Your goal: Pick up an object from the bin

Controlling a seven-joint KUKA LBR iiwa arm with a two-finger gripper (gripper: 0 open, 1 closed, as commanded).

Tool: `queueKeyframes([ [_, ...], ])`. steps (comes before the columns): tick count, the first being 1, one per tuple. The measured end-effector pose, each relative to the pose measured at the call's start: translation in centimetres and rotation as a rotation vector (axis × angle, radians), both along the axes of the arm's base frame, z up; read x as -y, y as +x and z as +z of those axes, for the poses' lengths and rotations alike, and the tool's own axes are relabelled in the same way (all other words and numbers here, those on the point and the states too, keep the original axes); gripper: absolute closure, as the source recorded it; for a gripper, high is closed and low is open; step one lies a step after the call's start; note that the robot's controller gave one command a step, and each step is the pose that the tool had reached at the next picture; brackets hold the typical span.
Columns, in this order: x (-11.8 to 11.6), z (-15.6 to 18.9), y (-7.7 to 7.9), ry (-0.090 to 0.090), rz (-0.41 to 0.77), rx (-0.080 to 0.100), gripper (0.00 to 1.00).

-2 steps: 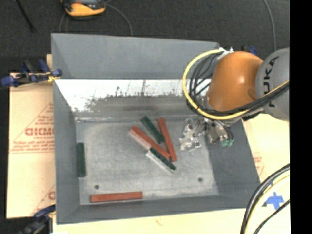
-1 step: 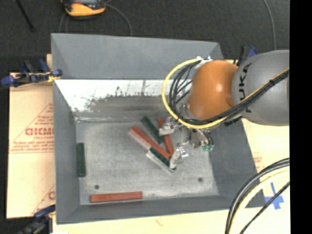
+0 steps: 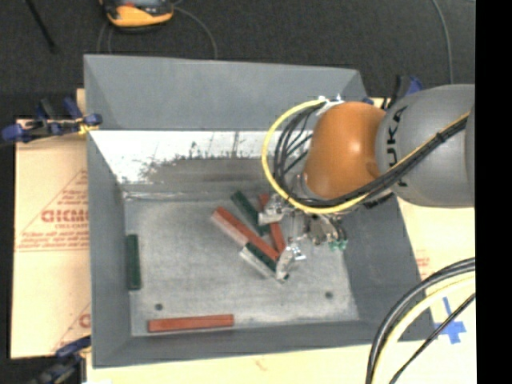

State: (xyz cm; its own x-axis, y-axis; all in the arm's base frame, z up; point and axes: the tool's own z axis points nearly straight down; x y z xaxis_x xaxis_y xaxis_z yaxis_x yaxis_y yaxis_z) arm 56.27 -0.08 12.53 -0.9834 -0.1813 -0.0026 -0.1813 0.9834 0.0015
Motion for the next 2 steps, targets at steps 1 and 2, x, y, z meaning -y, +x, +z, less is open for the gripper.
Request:
queueKeyframes([
  [1, -1.16, -3.59, 5.23, -0.004, -0.302, -0.007, 1.00],
  [2, -1.19, -3.56, 5.33, -0.002, -0.301, -0.002, 1.00],
])
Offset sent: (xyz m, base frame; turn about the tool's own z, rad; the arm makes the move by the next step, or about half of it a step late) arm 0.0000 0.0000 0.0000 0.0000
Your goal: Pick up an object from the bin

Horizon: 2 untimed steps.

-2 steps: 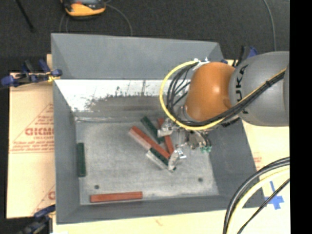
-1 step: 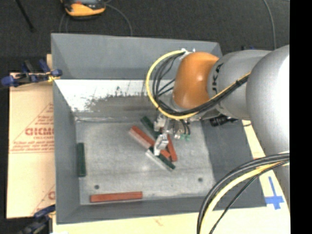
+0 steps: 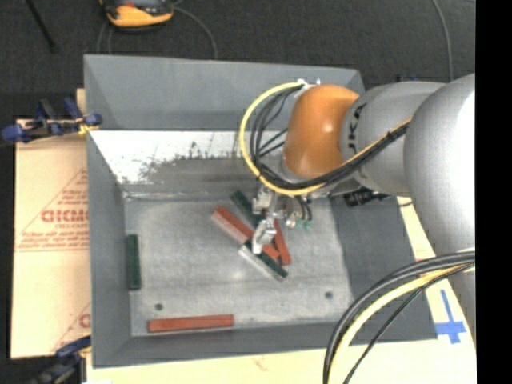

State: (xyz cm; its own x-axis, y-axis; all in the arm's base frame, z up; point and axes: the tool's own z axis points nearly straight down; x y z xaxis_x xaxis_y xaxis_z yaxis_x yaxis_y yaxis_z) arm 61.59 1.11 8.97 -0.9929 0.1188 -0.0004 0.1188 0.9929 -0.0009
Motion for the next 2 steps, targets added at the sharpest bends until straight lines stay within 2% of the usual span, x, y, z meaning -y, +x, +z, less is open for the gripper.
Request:
queueKeyframes([
  [1, 0.05, 0.57, -0.50, 0.002, -0.002, 0.017, 1.00],
  [2, 0.01, -0.39, -0.88, 0.001, 0.001, 0.014, 0.00],
])
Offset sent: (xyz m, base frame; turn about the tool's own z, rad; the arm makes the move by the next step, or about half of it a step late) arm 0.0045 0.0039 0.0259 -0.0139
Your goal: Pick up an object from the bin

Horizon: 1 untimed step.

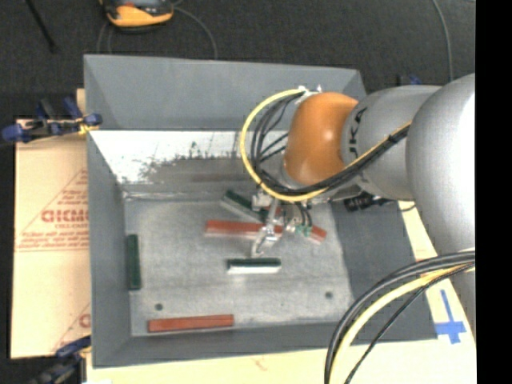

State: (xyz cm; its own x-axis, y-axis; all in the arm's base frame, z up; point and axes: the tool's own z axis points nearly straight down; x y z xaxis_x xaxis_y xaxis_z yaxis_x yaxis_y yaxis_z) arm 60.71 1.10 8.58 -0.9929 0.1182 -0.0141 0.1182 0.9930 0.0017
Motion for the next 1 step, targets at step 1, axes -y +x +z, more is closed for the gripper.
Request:
queueKeyframes([
  [1, 0.00, 0.01, 0.03, 0.000, 0.001, 0.001, 0.00],
])
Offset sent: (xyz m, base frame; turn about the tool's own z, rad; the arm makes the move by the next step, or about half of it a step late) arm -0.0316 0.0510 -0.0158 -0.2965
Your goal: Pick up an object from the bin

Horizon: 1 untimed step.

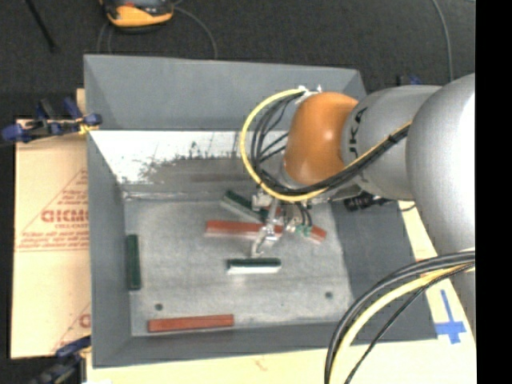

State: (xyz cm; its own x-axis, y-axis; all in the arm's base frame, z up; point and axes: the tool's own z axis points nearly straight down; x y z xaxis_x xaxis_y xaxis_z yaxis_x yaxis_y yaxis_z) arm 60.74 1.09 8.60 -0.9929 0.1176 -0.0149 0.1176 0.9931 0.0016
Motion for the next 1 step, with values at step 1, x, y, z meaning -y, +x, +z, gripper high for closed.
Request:
queueKeyframes([
  [1, -4.20, -0.38, -2.35, -0.016, 0.290, -0.002, 1.00],
])
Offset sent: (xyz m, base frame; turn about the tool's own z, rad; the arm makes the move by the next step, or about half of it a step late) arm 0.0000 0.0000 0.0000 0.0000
